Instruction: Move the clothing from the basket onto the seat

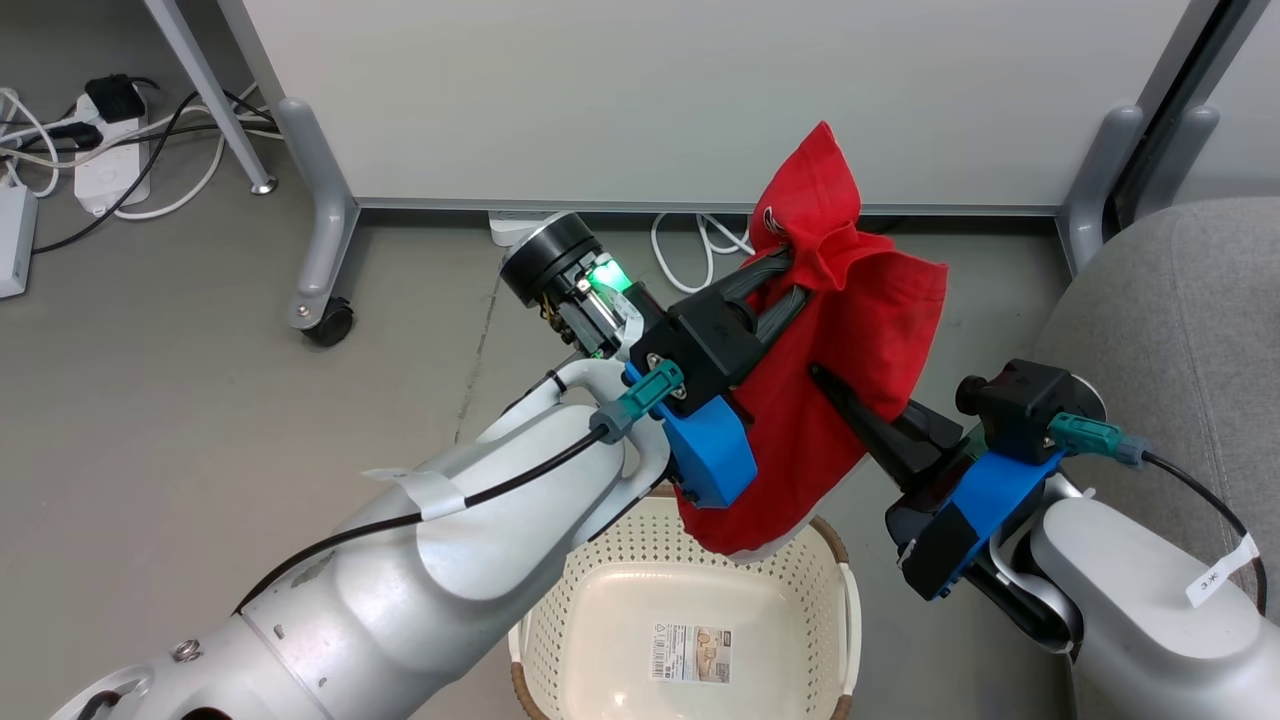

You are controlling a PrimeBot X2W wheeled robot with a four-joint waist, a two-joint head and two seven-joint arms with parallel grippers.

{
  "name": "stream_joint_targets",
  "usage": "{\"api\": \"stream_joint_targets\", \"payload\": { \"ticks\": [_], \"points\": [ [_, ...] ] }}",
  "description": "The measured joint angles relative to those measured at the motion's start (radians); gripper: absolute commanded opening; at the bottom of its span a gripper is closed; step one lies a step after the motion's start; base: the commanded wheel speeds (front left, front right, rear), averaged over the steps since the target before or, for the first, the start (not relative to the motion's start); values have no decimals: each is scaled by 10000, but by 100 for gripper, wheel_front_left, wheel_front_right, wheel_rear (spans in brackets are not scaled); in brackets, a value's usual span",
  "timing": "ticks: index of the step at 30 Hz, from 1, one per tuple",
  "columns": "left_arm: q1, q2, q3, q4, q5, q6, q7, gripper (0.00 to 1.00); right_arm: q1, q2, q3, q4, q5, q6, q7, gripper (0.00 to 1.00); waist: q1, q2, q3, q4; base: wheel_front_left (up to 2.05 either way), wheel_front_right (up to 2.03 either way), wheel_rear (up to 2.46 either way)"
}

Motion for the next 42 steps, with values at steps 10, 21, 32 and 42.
{"api": "stream_joint_targets", "payload": {
  "ticks": [10,21,32,42],
  "points": [
    [-5,19,-59,48,-73,13,-13,0,-50,-25,111,-56,-27,0,0,0,0,0,-56,-46,0,0,0],
    [-20,54,-140,86,-163,54,-42,0,-53,-25,92,-61,-73,0,0,0,0,0,-31,-79,0,0,0],
    [-46,88,-209,138,-249,56,-27,0,-53,-23,92,-73,-82,0,0,0,0,0,-24,-117,0,0,0],
    [-129,69,-205,130,-245,209,-104,100,-54,-19,33,-90,-86,0,0,0,0,0,42,-115,0,0,0]
  ]
}}
